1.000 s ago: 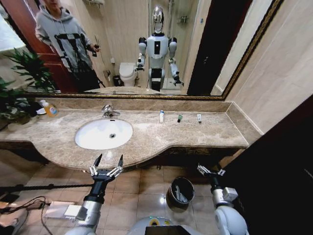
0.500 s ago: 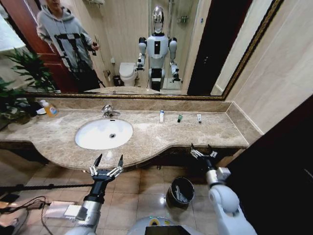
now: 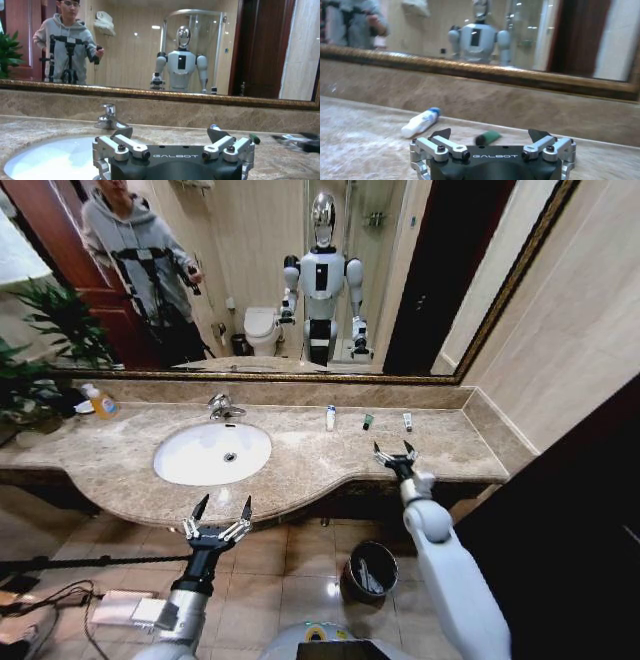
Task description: Pick up the trash from the sink and place it in the trash bin.
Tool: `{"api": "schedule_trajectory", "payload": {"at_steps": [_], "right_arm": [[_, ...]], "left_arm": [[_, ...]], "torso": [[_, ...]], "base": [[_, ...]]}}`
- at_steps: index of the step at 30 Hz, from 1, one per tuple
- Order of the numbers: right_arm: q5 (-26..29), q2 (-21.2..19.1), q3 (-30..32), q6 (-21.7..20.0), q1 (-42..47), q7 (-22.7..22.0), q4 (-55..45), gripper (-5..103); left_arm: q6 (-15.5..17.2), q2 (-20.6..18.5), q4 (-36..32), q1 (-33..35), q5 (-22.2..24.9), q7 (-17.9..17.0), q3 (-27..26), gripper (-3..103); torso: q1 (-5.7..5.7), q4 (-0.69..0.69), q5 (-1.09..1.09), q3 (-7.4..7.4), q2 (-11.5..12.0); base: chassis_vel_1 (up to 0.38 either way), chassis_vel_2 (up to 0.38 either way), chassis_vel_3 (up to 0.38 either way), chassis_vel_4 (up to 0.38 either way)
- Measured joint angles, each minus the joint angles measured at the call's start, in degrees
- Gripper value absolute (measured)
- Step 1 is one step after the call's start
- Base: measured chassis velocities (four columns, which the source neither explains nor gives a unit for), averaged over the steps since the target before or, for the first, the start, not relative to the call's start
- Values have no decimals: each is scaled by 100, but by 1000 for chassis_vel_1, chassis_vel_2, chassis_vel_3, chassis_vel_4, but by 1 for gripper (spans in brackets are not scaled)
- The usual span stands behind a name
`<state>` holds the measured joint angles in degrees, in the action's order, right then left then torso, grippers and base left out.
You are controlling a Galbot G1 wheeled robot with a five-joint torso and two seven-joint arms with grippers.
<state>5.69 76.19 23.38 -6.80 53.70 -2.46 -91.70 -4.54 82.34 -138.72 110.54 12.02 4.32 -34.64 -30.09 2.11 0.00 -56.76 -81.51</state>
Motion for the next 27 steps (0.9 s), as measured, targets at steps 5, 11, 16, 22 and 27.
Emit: {"api": "schedule_trajectory", "payload": {"at_steps": [5,11,16,22,27], "right_arm": [[54,180,-325,-86,-644,-35,641,100],[205,378,-532,-167,-1170,-86,1241,100],[120,533,-570,-131,-1615,-102,1866,100],[-1,684,-444,-73,-1943,-158,2416,100],[-5,578,-65,-96,-1974,-259,2566,100]], "left_arm": [[0,0,0,0,0,0,0,100],[0,0,0,0,0,1,0,100],[0,1,0,0,0,0,0,100],[0,0,0,0,0,0,0,100],[0,0,0,0,0,0,0,100]], "torso": [[0,1,-2,0,0],[1,0,-1,1,0],[0,0,-1,0,0],[0,1,0,0,0],[0,-1,-1,1,0]], "base": [[0,0,0,0],[0,0,0,0],[0,0,0,0],[0,0,0,0],[0,0,0,0]]}}
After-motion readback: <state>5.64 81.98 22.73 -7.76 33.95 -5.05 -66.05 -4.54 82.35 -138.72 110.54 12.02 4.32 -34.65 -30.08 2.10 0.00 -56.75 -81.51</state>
